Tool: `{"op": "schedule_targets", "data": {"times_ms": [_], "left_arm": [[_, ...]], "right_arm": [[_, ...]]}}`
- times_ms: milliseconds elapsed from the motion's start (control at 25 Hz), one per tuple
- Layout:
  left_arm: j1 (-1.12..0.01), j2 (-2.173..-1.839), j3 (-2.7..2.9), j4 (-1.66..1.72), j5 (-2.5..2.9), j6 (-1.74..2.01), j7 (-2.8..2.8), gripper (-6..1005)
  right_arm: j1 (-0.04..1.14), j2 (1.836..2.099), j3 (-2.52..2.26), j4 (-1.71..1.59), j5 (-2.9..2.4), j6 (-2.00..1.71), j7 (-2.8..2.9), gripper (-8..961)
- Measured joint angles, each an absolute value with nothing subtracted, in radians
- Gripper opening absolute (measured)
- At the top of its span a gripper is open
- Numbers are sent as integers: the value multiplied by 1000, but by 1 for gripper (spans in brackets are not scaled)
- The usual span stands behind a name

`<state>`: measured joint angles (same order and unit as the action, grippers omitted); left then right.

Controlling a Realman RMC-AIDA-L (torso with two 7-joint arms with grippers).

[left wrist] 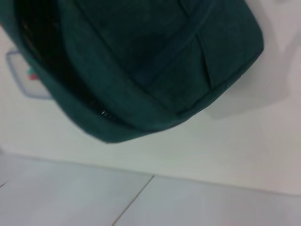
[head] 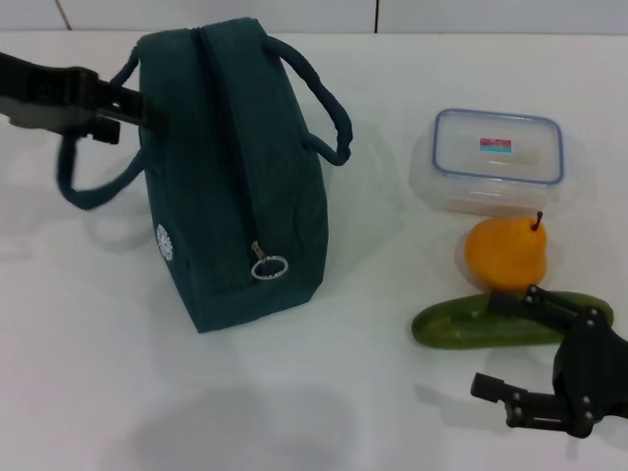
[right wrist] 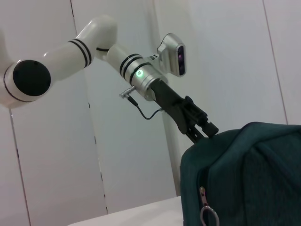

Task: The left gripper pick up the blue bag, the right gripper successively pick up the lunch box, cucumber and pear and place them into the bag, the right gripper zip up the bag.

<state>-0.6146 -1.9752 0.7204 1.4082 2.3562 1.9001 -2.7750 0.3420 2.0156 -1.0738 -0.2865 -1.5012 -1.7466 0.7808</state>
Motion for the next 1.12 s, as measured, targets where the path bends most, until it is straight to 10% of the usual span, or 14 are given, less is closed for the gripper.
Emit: {"op": "schedule_targets", "data": {"times_ms": [1120], "left_arm": [[-667, -1978, 776, 1331, 2390, 1825, -2834, 774]], "right_arm": [[341, 2016, -1074, -284, -1507, -1723, 781, 870]]}}
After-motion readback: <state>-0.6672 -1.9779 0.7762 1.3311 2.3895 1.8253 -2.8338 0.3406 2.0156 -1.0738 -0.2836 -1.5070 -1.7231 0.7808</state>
